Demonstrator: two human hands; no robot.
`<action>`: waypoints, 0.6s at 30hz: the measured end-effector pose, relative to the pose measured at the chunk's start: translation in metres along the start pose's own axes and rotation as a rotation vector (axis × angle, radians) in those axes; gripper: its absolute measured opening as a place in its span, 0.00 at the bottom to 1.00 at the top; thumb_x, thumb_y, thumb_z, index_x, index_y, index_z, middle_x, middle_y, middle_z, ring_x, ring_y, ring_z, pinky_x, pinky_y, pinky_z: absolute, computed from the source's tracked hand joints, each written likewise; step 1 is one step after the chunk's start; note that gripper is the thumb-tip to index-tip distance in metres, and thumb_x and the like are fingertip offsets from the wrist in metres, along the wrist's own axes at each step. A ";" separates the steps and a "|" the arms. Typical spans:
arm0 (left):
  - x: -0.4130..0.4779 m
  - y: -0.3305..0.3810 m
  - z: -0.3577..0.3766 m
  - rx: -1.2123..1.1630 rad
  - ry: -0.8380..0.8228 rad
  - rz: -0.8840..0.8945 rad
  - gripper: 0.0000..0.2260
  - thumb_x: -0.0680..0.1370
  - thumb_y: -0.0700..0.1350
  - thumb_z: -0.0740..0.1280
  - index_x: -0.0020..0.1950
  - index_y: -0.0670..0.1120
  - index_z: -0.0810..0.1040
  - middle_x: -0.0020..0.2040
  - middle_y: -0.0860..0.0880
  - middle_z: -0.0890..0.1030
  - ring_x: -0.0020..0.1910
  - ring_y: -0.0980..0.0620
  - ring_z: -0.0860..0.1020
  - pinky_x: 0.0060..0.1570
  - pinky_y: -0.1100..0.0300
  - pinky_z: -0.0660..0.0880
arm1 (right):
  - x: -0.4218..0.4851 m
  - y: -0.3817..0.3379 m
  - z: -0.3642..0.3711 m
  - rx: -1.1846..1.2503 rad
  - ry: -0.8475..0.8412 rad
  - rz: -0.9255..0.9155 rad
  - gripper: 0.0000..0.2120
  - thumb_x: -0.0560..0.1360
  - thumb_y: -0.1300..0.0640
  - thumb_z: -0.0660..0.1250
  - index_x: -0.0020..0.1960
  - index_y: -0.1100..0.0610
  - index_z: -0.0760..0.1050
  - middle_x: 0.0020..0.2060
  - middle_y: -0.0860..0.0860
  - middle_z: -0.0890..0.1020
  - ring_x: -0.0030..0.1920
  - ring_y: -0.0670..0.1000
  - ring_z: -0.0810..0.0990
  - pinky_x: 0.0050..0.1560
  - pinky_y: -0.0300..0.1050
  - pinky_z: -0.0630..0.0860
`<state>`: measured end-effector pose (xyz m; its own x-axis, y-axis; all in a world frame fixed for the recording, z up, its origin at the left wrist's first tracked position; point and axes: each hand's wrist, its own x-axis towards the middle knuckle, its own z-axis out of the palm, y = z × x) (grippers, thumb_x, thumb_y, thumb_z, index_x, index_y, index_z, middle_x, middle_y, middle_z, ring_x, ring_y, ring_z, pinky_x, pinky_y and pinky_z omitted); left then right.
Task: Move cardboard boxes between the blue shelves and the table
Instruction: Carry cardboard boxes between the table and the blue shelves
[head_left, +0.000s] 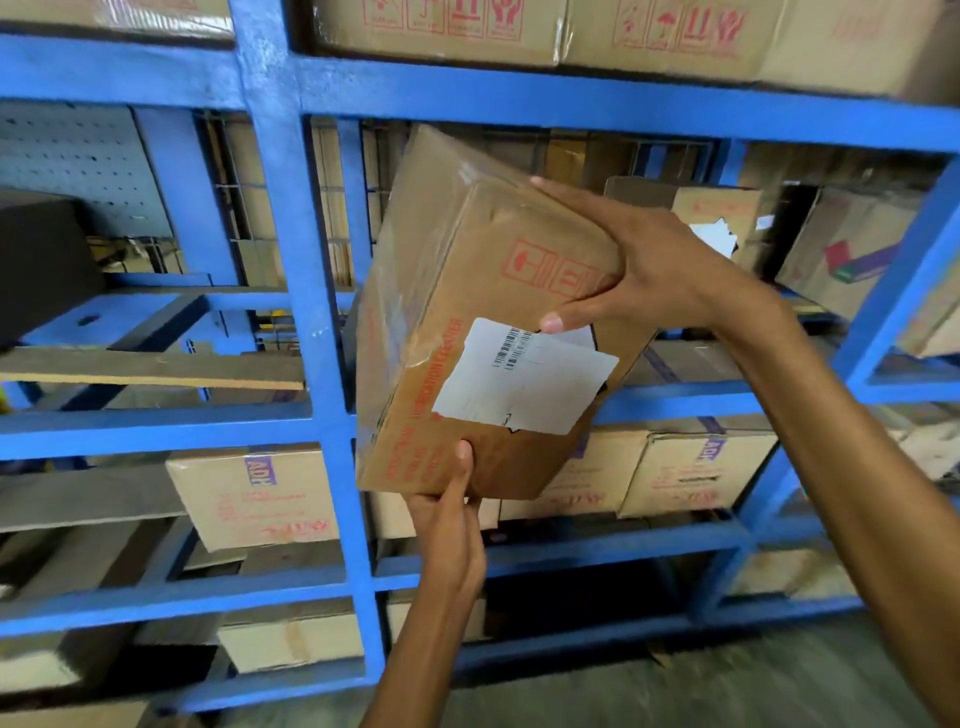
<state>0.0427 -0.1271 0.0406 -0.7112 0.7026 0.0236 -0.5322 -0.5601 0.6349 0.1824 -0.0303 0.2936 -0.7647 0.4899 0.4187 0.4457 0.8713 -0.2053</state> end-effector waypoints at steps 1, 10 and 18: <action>-0.006 0.001 0.000 0.027 0.001 0.026 0.43 0.68 0.53 0.81 0.79 0.51 0.66 0.69 0.51 0.80 0.69 0.50 0.78 0.69 0.45 0.74 | -0.014 0.002 -0.002 0.038 0.025 0.016 0.55 0.63 0.34 0.77 0.84 0.40 0.55 0.78 0.46 0.70 0.74 0.49 0.70 0.72 0.45 0.69; -0.061 -0.012 0.003 0.370 -0.007 0.139 0.40 0.58 0.61 0.82 0.67 0.56 0.71 0.53 0.62 0.84 0.52 0.68 0.81 0.46 0.73 0.78 | -0.130 0.049 -0.002 0.306 0.219 0.196 0.50 0.62 0.30 0.80 0.79 0.40 0.65 0.67 0.38 0.79 0.70 0.43 0.76 0.73 0.56 0.73; -0.060 -0.031 0.071 0.517 -0.315 0.127 0.43 0.60 0.60 0.82 0.71 0.58 0.67 0.68 0.57 0.77 0.66 0.58 0.78 0.68 0.49 0.76 | -0.236 0.093 -0.006 0.424 0.520 0.488 0.42 0.66 0.43 0.82 0.75 0.50 0.71 0.63 0.42 0.83 0.64 0.42 0.81 0.67 0.51 0.79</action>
<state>0.1347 -0.1210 0.0745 -0.5425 0.7844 0.3007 -0.1046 -0.4182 0.9023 0.4070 -0.0649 0.1813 -0.1714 0.8302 0.5305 0.3785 0.5526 -0.7425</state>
